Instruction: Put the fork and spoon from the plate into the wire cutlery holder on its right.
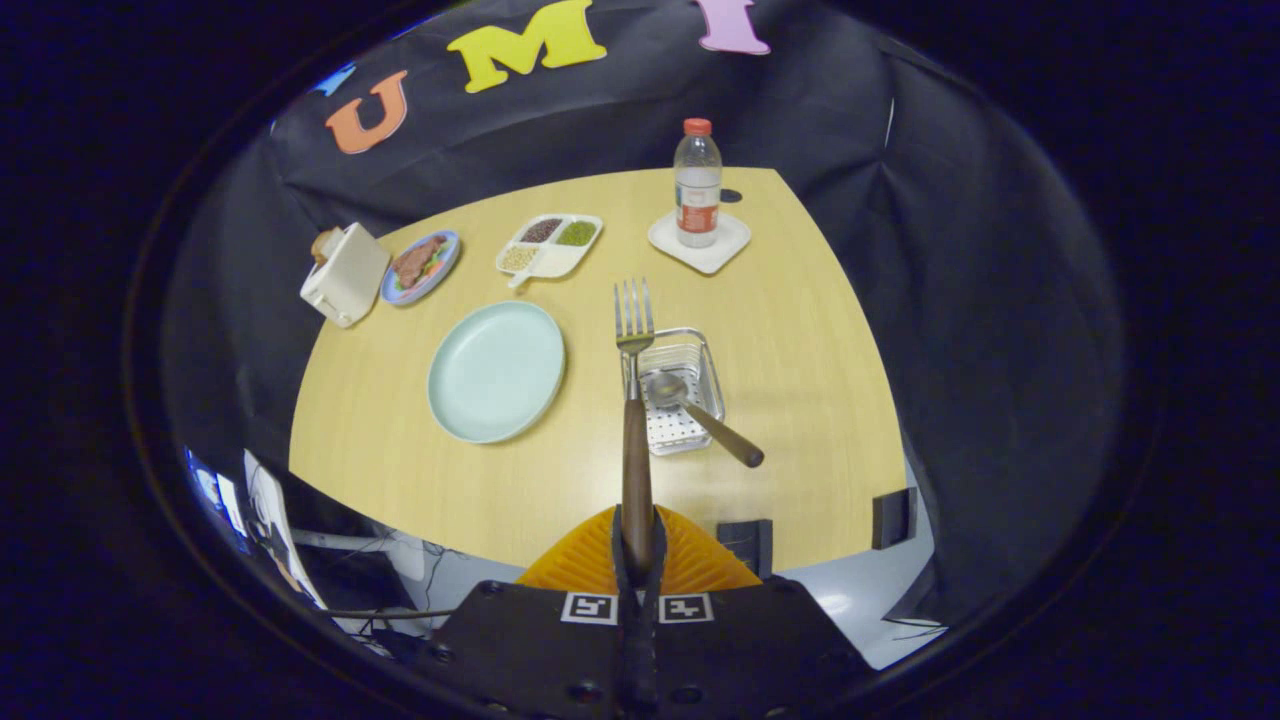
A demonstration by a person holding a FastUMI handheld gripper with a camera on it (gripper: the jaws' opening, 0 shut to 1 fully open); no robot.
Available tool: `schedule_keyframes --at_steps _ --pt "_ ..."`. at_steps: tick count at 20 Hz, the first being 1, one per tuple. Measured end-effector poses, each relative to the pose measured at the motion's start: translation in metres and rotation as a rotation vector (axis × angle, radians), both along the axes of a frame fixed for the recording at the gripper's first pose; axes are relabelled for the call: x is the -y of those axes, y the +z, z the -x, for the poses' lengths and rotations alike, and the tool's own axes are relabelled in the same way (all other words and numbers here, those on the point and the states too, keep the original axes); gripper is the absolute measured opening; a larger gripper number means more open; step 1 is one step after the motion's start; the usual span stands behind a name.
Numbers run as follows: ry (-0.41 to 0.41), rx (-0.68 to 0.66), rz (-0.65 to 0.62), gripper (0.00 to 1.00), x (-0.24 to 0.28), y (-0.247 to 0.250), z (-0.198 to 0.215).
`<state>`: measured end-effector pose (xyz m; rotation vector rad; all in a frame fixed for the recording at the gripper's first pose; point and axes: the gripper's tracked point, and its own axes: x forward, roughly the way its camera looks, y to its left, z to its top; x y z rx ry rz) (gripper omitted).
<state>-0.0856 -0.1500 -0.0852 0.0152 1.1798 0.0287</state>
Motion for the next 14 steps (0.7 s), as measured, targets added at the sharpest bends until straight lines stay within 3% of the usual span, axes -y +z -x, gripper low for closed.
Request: schedule_keyframes --at_steps 3,12,14 --pt "0.019 -0.037 0.027 0.0 0.006 -0.009 0.0" --pt "-0.026 -0.089 0.014 0.0 0.011 -0.022 -0.001" --pt "-0.045 -0.097 0.007 0.05 0.013 -0.024 -0.002"
